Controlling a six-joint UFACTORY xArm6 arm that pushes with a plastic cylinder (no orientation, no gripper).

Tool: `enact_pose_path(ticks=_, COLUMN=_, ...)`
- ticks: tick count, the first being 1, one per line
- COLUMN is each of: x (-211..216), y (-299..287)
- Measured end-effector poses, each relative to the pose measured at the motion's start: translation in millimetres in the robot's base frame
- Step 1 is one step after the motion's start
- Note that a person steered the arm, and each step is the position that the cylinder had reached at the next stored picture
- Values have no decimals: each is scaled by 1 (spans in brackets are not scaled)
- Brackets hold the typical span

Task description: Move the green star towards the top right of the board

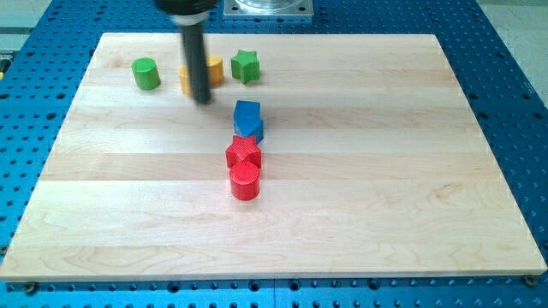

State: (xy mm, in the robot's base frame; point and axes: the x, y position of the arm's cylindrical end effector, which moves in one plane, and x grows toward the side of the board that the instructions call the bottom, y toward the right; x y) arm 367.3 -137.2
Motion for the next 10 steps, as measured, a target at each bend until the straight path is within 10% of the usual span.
enact_pose_path(ticks=1, x=13, y=-74)
enact_pose_path(ticks=4, x=-68, y=-8)
enact_pose_path(ticks=10, x=-106, y=257)
